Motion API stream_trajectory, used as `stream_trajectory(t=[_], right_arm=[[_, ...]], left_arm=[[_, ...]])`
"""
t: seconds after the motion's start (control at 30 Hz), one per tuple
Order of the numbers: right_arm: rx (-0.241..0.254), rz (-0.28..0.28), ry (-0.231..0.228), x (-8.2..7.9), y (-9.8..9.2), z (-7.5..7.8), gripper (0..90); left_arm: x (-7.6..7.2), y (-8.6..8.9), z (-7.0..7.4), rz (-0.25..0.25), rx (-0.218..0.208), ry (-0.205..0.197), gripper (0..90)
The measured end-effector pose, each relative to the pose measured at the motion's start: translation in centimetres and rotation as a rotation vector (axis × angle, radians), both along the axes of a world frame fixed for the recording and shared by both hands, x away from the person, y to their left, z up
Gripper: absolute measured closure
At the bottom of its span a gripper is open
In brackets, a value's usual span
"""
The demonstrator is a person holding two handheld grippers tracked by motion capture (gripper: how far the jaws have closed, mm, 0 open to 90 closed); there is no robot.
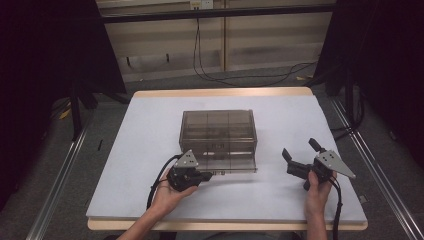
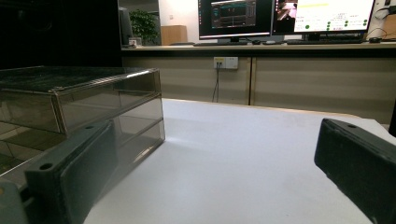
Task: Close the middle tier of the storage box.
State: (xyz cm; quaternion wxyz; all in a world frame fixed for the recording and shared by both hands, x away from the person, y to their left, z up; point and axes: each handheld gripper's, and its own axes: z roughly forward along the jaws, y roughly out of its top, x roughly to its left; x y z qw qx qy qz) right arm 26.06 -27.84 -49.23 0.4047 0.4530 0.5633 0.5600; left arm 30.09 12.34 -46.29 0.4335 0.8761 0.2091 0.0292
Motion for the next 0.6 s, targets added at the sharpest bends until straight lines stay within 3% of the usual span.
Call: stream_trajectory(t=[0.13, 0.2, 0.6], right_arm=[[0.0, 0.0, 0.0, 0.0, -0.01, 0.0, 0.0], [0.0, 0.0, 0.001, 0.01, 0.0, 0.0, 0.0], [0.0, 0.0, 0.0, 0.0, 0.0, 0.0, 0.0]], left_arm=[[0.01, -0.04, 0.01, 0.002, -0.002, -0.001, 90.0], [0.07, -0.03, 0.08, -0.006, 0.016, -0.002, 90.0], [0.18, -0.15, 0.06, 0.014, -0.002, -0.01, 90.0]])
